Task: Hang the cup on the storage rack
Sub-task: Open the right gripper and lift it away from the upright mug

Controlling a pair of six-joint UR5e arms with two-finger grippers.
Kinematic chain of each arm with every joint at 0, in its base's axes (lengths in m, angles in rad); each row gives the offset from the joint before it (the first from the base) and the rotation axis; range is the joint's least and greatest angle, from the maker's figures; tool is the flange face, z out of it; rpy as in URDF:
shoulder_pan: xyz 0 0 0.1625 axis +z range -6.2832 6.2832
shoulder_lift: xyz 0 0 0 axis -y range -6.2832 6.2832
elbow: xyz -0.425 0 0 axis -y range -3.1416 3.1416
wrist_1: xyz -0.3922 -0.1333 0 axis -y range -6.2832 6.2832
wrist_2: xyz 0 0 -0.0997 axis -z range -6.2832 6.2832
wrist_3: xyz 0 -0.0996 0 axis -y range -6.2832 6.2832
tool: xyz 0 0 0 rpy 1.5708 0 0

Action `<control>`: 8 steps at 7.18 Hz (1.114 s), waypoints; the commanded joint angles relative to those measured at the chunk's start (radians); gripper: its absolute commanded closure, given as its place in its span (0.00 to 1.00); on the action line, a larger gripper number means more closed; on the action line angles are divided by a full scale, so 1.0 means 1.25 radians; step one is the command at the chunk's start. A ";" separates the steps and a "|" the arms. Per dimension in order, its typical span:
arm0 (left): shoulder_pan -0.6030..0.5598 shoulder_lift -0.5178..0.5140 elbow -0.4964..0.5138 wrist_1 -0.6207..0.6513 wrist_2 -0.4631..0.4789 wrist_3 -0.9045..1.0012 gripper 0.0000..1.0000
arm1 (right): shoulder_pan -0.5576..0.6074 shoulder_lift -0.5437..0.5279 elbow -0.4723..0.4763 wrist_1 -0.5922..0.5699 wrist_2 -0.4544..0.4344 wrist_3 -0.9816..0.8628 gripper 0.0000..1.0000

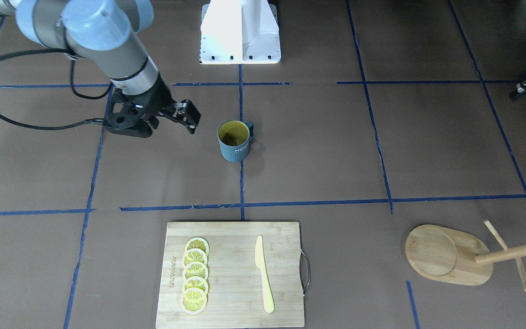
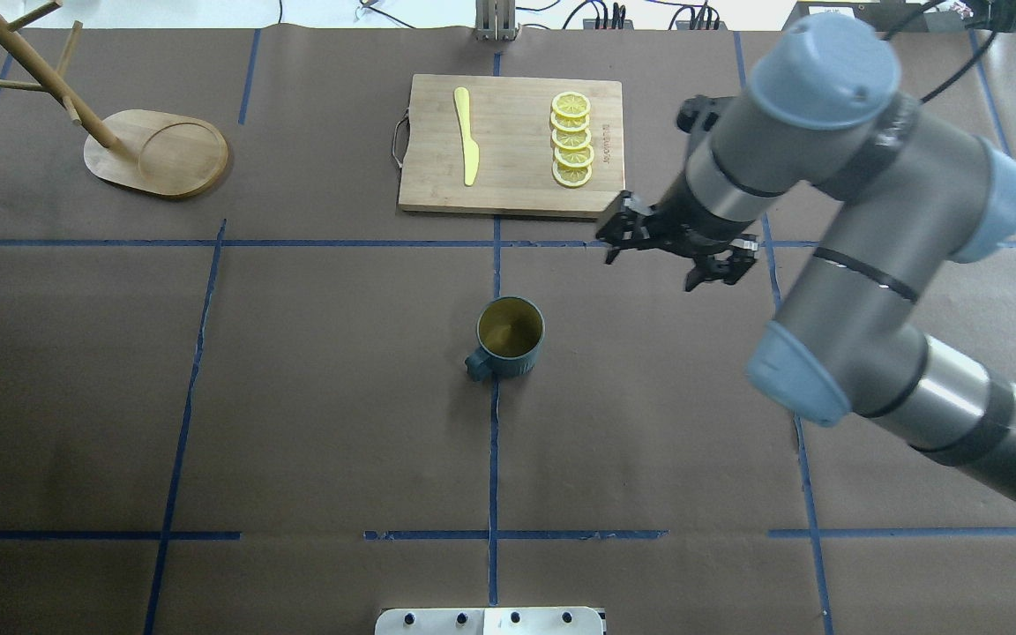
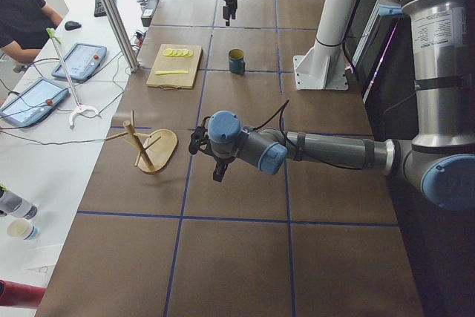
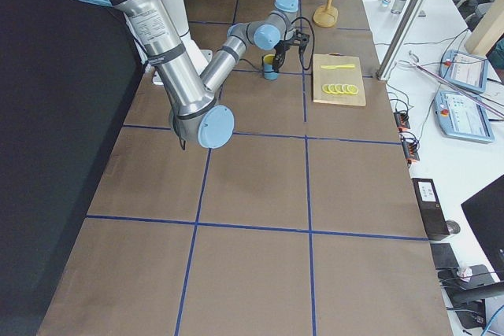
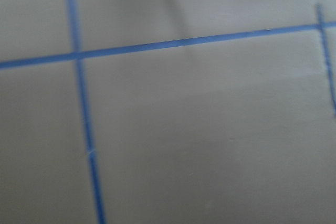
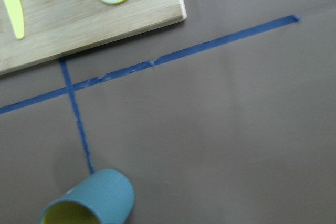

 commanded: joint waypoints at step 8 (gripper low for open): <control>0.697 -0.344 0.008 -0.319 0.734 -0.332 0.05 | 0.532 -0.414 -0.094 -0.002 0.163 -0.942 0.00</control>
